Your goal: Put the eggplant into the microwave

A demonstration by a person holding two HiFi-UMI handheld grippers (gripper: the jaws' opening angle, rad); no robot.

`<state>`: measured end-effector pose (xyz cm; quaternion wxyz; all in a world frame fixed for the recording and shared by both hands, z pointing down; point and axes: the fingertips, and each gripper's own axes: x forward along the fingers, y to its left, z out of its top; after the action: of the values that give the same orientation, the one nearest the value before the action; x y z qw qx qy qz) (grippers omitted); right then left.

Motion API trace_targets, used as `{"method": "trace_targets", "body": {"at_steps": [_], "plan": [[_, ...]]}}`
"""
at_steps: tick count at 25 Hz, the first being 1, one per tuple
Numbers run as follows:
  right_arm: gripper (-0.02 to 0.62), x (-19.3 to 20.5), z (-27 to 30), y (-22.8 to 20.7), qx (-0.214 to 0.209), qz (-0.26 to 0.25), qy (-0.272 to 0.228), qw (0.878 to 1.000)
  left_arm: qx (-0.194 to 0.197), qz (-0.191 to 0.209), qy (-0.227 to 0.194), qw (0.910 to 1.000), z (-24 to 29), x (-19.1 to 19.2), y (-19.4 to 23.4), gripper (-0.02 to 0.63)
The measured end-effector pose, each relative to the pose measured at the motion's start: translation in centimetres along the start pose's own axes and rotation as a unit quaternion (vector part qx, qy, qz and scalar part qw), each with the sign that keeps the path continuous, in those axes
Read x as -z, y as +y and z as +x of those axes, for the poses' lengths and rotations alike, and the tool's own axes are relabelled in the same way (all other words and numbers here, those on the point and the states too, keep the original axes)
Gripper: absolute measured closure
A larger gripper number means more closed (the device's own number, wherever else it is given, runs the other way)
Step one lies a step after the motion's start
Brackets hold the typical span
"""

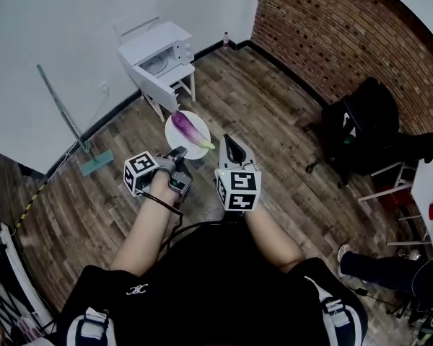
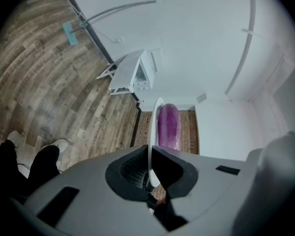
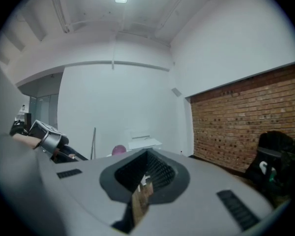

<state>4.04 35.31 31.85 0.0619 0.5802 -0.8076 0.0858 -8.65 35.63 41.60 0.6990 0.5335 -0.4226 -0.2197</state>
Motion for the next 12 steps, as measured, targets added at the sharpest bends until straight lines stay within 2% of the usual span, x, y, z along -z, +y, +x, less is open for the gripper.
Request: {"method": "trace_targets", "body": {"at_steps": [5, 12], "plan": [[0.589, -3.0, 5.8, -5.9, -0.018, -0.003, -0.002, 1.000, -0.003, -0.016, -0.019, 0.9997, 6.6, -1.3, -2.7, 0.589], [0.589, -4.3, 11.3, -11.8, -0.038, -0.016, 0.005, 0.999, 0.000, -0.019, -0.034, 0.9992, 13.9, -1.9, -5.5, 0.589]]}}
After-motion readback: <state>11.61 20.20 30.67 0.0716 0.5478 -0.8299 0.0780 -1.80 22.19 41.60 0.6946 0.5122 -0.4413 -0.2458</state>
